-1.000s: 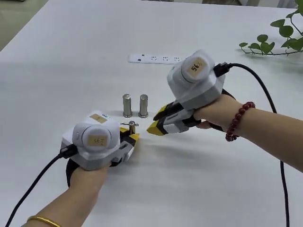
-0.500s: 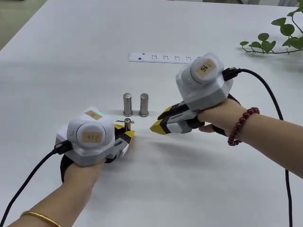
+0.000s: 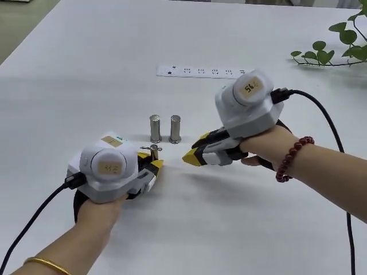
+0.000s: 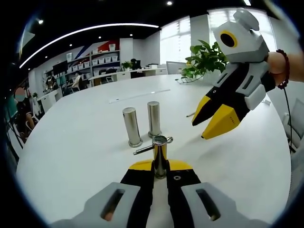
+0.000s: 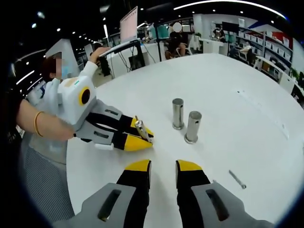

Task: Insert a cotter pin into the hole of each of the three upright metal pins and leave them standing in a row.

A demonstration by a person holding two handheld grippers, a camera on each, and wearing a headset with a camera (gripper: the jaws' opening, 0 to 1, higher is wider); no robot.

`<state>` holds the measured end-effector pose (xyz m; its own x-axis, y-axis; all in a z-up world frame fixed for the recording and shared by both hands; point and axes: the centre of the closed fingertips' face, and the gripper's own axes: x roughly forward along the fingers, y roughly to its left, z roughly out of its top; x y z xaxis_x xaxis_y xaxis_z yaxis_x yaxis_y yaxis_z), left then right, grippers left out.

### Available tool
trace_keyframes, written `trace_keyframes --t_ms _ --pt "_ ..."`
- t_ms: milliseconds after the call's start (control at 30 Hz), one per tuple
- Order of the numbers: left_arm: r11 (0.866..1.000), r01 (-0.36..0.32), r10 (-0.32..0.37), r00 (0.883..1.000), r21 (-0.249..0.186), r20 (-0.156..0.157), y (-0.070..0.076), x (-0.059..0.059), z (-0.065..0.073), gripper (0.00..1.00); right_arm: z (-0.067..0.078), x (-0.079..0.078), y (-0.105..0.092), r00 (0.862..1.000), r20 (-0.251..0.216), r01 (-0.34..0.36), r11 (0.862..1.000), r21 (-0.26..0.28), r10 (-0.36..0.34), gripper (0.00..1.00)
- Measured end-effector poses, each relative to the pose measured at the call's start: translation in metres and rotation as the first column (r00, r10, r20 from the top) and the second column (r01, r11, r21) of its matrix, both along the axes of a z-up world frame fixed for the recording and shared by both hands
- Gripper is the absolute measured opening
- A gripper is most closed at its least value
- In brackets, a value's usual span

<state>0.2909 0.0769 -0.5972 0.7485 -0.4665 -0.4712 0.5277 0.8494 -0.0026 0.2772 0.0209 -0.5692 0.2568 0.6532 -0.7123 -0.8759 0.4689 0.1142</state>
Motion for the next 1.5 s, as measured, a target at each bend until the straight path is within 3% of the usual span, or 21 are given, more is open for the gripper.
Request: trace_keyframes --t_ms 233,500,600,733,867,1133,1500 --pt "1.0 -0.007 0.007 1.0 0.02 -0.017 0.003 -0.003 -0.006 0.12 0.001 0.0 -0.001 1.0 0.007 0.006 1.0 -0.001 -0.006 0.16" --pt "1.0 -0.006 0.006 1.0 -0.014 -0.015 0.002 -0.003 -0.001 0.25 0.008 0.007 0.0 0.999 0.037 0.037 0.999 0.034 -0.038 0.18" --pt "1.0 -0.013 0.013 1.0 -0.025 -0.017 0.005 -0.006 0.004 0.32 0.012 0.011 0.003 0.997 0.046 0.054 0.997 0.06 -0.056 0.19" --pt "1.0 -0.02 0.02 1.0 -0.021 0.005 0.011 -0.009 0.014 0.38 0.019 0.021 0.008 0.994 0.064 0.083 0.99 0.117 -0.091 0.23" --pt "0.999 -0.016 0.017 1.0 -0.046 0.016 0.013 -0.012 0.023 0.46 0.024 0.035 0.012 0.989 0.073 0.119 0.98 0.162 -0.132 0.25" --pt "0.997 0.008 -0.005 0.999 -0.078 0.031 0.011 -0.02 0.036 0.63 0.027 0.057 0.021 0.98 0.103 0.15 0.968 0.2 -0.173 0.28" --pt "0.996 0.022 -0.019 0.999 -0.092 0.037 0.013 -0.031 0.044 0.72 0.017 0.07 0.034 0.976 0.103 0.167 0.961 0.22 -0.193 0.26"
